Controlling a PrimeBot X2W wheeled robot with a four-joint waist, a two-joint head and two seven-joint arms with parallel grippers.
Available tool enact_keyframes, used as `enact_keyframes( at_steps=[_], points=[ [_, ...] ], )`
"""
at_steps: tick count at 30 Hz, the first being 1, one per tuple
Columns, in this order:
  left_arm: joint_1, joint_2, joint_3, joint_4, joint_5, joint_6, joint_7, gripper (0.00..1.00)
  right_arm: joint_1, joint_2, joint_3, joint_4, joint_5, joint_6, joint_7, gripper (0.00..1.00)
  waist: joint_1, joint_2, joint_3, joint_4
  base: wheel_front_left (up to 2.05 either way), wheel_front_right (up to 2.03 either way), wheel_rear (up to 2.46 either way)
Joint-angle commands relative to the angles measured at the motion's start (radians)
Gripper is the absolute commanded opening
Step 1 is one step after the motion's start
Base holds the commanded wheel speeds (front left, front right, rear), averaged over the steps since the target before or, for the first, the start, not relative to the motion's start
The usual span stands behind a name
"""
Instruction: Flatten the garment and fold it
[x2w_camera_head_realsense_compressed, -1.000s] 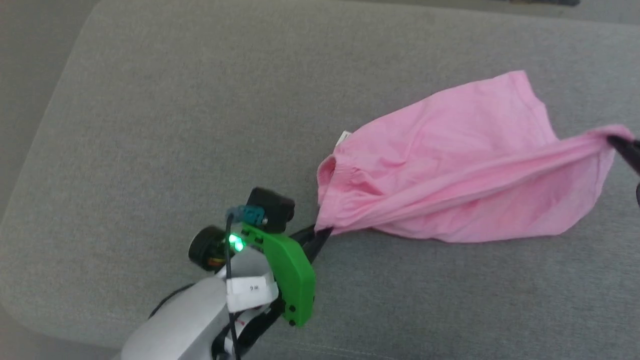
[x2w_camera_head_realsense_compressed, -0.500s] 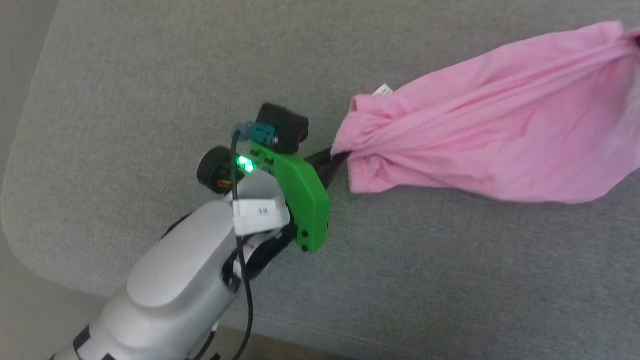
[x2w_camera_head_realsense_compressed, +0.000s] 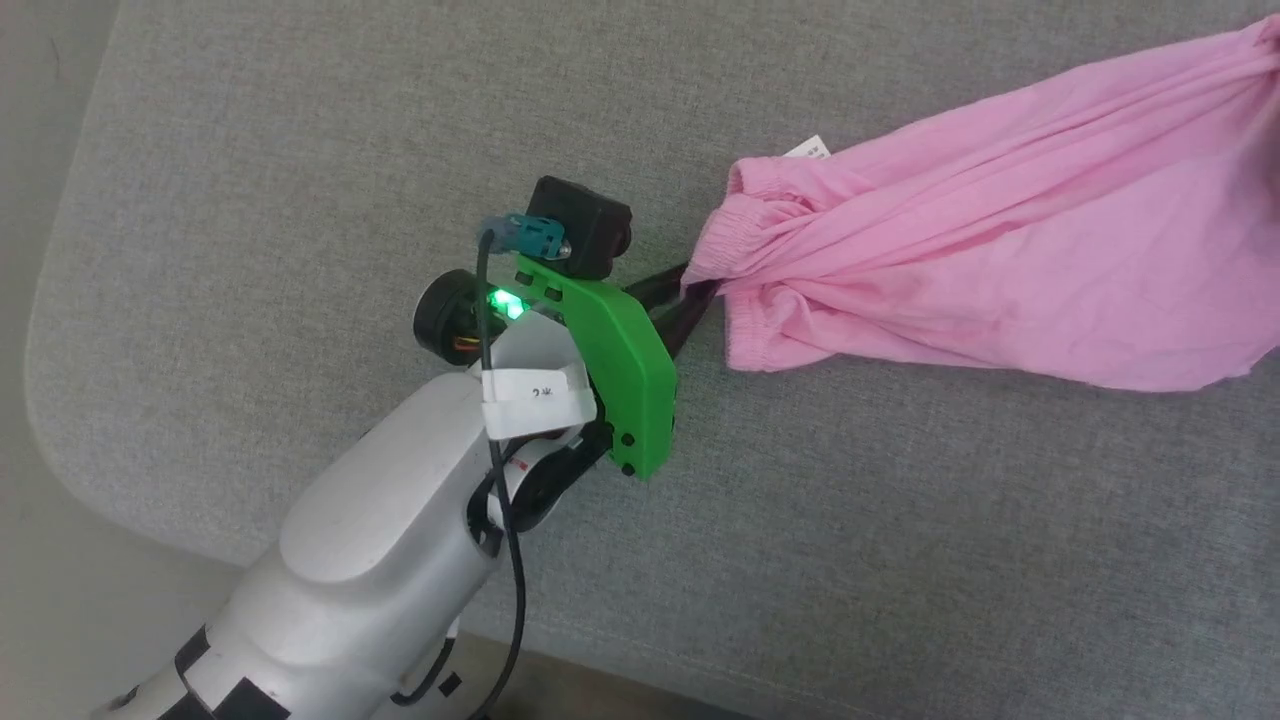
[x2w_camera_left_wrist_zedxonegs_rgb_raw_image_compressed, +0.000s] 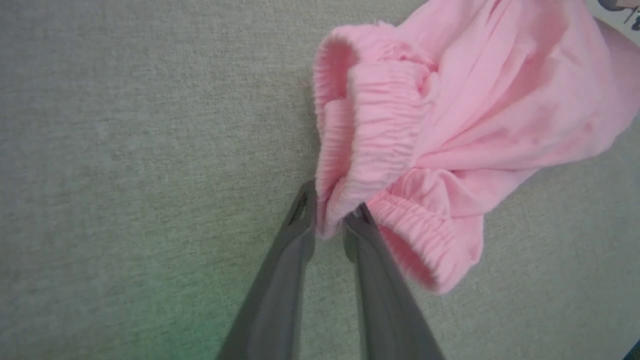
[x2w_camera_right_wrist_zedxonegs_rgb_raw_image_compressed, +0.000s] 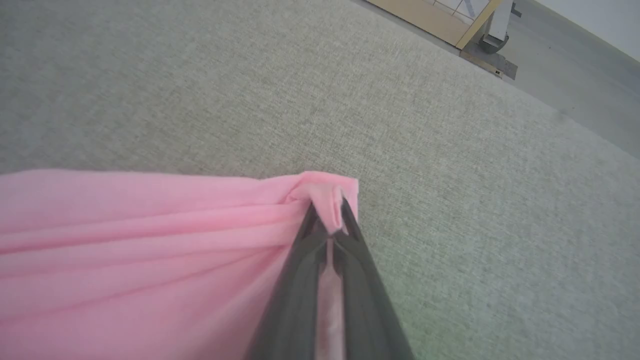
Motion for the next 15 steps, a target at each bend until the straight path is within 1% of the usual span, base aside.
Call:
enact_keyframes(
  at_steps=[1,4,10,12,15],
  points=[
    [-0.001,0.0,0.003,0.012,-0.011,-0.001,-0.011,1.0,-0.001,0.013,0.015,0.019,0.013,-0.002,-0.016,1.0,-0.0001,0.0,-0.024,-0.012,0.0,0.0,0.0],
    [0.011,0.0,0.011,0.019,-0.014,0.005,-0.029,1.0,0.004,0.018,0.036,0.035,0.037,-0.002,-0.05,1.0,-0.0001,0.0,-0.059,-0.023,0.0,0.0,0.0],
    [0.052,0.01,0.042,0.031,-0.024,0.024,-0.086,1.0,0.05,0.008,0.082,0.039,0.101,-0.002,-0.138,1.0,-0.0001,0.0,-0.169,-0.055,0.0,0.0,0.0],
    [0.069,0.017,0.067,0.032,-0.022,0.042,-0.127,1.0,0.073,0.0,0.092,0.031,0.121,-0.002,-0.177,1.0,-0.0001,0.0,-0.208,-0.066,0.0,0.0,0.0],
    [0.101,0.038,0.104,0.041,0.009,0.075,-0.219,1.0,0.121,-0.013,0.1,0.016,0.157,-0.002,-0.229,1.0,-0.0001,0.0,-0.264,-0.078,0.0,0.0,0.0]
  ],
)
